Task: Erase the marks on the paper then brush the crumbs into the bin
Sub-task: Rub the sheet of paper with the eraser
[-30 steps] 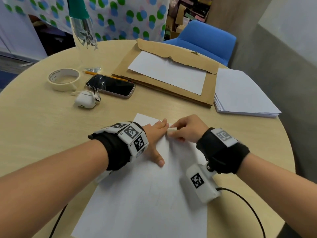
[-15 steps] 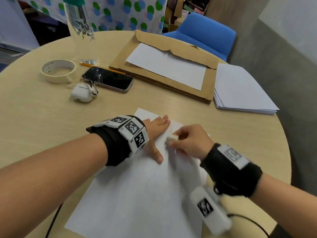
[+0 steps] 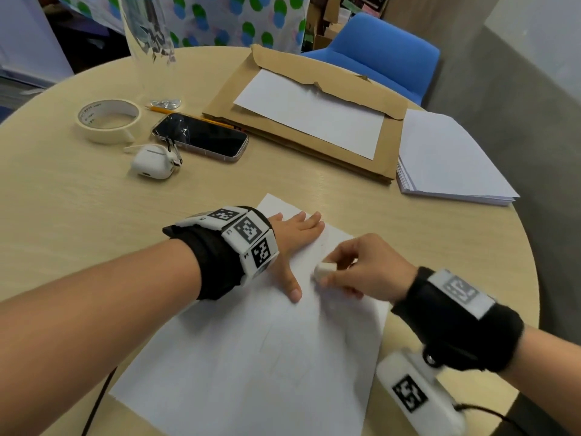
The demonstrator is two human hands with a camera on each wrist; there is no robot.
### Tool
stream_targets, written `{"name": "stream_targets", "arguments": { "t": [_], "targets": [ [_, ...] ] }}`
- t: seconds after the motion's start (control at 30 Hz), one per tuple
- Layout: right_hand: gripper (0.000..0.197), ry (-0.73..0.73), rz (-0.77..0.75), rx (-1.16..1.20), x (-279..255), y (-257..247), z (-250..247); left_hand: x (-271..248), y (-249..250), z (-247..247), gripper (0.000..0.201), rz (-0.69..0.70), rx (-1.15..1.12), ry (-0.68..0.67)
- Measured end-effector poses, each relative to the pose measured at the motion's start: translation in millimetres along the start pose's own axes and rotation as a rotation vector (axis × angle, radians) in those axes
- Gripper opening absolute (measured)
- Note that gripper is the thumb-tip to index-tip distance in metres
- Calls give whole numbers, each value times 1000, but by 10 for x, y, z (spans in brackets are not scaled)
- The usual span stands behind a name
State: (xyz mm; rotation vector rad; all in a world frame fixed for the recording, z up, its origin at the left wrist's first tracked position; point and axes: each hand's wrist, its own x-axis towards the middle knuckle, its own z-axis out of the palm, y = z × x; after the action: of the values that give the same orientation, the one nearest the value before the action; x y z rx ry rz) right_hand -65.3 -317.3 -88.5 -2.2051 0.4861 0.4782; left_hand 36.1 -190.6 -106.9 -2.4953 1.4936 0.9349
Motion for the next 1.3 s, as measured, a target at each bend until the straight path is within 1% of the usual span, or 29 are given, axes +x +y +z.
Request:
{"name": "stream_targets", "arguments": {
  "t": [0.03, 0.13, 0.23, 0.27, 0.3, 0.37, 0.4, 0.43, 0.47, 0.53, 0.57, 0.6, 0.67, 0.73, 0.77, 0.87, 0.93, 0.97, 1.03, 1.1, 1.2, 1.23, 1.3],
  "targets": [
    [10, 18, 9, 13, 37, -22, -41, 3, 6, -4, 126, 7, 8, -6],
    [12, 186, 47, 126, 245, -87, -176, -4, 10, -4, 125, 12, 5, 3],
    [15, 252, 22, 130, 195, -36, -71, -15, 10, -6, 125, 12, 4, 0],
    [14, 238, -6, 90, 95, 15, -7, -12, 8, -8, 125, 11, 9, -6],
    [14, 186, -27, 42, -20, 57, 54, -5, 6, -7, 125, 10, 12, -11],
    [14, 14, -12, -17, -179, 93, 111, 3, 5, -9, 126, 17, 16, -21],
    [11, -30, 8, -13, -185, 75, 86, 2, 10, -11, 126, 21, 19, -24],
    [9, -18, 20, 1, -140, 43, 39, 1, 12, -13, 125, 22, 21, -24],
    [9, 35, 21, 15, -59, 11, -18, 1, 14, -12, 125, 21, 21, -20],
    [14, 196, 15, 48, 126, -41, -123, -8, 18, -7, 123, 18, 18, -12],
    [15, 248, 8, 50, 183, -52, -140, -15, 21, -3, 123, 17, 14, -10],
    [13, 268, -2, 51, 199, -43, -124, -20, 21, -3, 123, 13, 12, -10],
    [8, 230, -28, 27, 89, 21, -42, -23, 14, -13, 125, 7, 15, -21],
    [13, 131, -50, -17, -86, 102, 36, -22, 34, -42, 127, 4, 27, -42],
    [11, 73, -53, -13, -153, 128, 56, -22, 64, -61, 127, 2, 40, -57],
    [9, -24, -4, 31, -191, 146, 37, -23, 182, -111, 120, -8, 68, -105],
    [9, -10, 50, 91, -109, 117, -23, -20, 212, -102, 110, -8, 40, -78],
    [10, 37, 66, 116, -38, 99, -65, -16, 213, -74, 107, -12, 14, -43],
    [11, 150, 75, 148, 114, 57, -163, -1, 211, 16, 109, -30, -30, 41],
    [11, 202, 62, 169, 180, 22, -189, 23, 214, 88, 113, -48, -41, 89],
    [17, 186, 10, 84, 30, 83, -71, 43, 207, 106, 115, -53, -39, 82],
    [18, 151, -8, 50, -60, 120, -22, 46, 209, 96, 116, -54, -30, 70],
    [15, 34, -9, 33, -196, 172, 25, 57, 223, 82, 118, -51, -2, 43]
  ]
}}
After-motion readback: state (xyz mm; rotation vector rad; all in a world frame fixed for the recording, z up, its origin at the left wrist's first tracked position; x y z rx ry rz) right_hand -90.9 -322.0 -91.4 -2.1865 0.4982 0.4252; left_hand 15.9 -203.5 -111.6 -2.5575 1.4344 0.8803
